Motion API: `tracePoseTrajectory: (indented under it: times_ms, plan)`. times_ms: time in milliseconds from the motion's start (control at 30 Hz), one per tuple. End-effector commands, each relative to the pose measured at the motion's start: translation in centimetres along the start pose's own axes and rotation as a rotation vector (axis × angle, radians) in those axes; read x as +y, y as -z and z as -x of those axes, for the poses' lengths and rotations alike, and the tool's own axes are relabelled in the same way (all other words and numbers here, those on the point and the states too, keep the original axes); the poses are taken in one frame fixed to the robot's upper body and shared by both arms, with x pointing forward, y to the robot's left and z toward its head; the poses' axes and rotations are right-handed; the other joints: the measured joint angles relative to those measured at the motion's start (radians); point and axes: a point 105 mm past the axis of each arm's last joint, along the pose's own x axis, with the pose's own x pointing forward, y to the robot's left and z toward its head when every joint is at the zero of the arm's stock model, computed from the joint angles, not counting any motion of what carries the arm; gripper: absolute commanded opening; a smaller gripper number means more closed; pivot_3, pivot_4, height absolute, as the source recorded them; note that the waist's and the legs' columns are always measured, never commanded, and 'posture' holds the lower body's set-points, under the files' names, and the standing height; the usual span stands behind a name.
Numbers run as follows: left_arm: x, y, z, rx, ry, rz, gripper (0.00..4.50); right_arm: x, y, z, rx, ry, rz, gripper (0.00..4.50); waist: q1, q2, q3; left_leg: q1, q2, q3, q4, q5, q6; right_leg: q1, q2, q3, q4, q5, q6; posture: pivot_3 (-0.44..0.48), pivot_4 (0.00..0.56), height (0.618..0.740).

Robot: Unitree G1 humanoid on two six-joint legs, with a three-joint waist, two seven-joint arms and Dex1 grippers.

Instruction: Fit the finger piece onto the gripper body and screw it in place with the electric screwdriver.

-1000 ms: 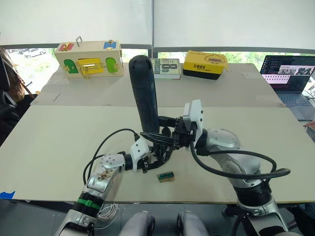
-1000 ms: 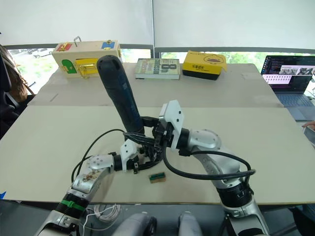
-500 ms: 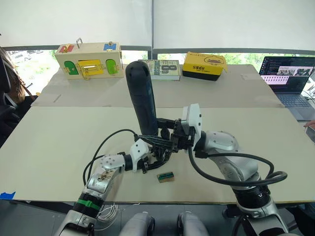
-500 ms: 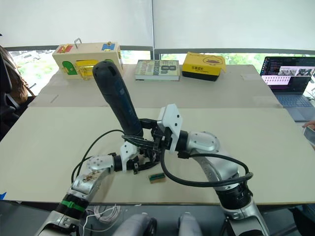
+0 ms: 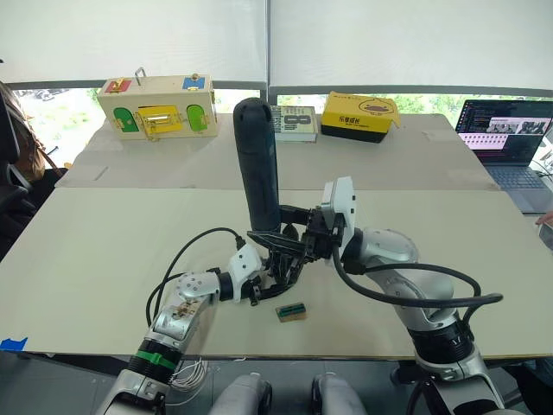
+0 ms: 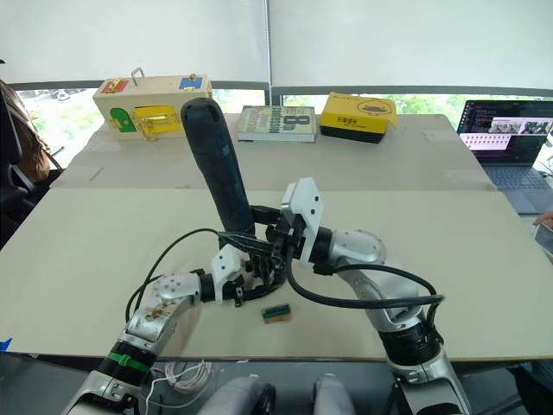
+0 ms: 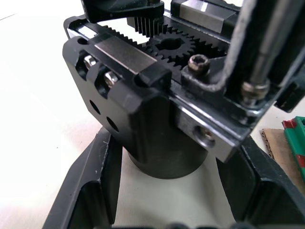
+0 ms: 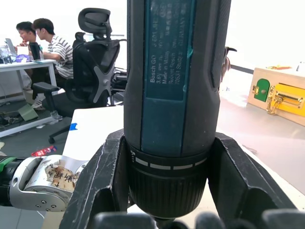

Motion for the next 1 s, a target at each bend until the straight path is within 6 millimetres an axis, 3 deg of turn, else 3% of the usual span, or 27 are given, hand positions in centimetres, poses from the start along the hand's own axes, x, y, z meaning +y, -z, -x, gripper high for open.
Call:
tracePoseTrajectory:
  times_ms: [33, 567, 867, 1000]
  plan:
    - [-0.8, 0.7, -0.2, 0.015, 0.033, 0.020, 2.27, -1.0, 2.3, 0.8, 0.099, 0.058, -0.064, 1.90, 0.000, 0.000, 0.000, 0.000, 0.000, 0.000, 0.000, 0.000, 0.000, 0.000, 0.000, 0.000, 0.000, 0.000, 0.000, 0.000, 0.150, 0.740]
    - [-0.7, 0.3, 0.0, -0.009, 0.022, 0.011, 2.27, -1.2, 1.1, 1.2, 0.078, 0.054, -0.017, 1.90, 0.000, 0.000, 0.000, -0.002, 0.000, 0.000, 0.000, 0.000, 0.000, 0.000, 0.000, 0.000, -0.003, 0.000, 0.000, 0.000, 0.150, 0.740]
    - [-0.5, 0.5, 0.1, 0.007, 0.010, 0.015, 2.27, 0.3, -3.9, 1.4, -0.113, -0.060, 0.041, 1.90, 0.002, 0.000, 0.001, -0.008, 0.000, 0.000, 0.000, -0.001, 0.001, -0.006, 0.000, 0.000, -0.005, 0.001, -0.001, 0.000, 0.150, 0.740]
    - [-0.5, 0.8, 0.2, 0.018, 0.007, 0.021, 2.27, 1.2, -5.7, 1.5, -0.184, -0.123, 0.084, 1.90, 0.004, 0.000, 0.002, -0.013, 0.000, 0.000, 0.000, -0.001, 0.001, -0.012, 0.001, 0.000, -0.004, 0.007, -0.010, 0.000, 0.150, 0.740]
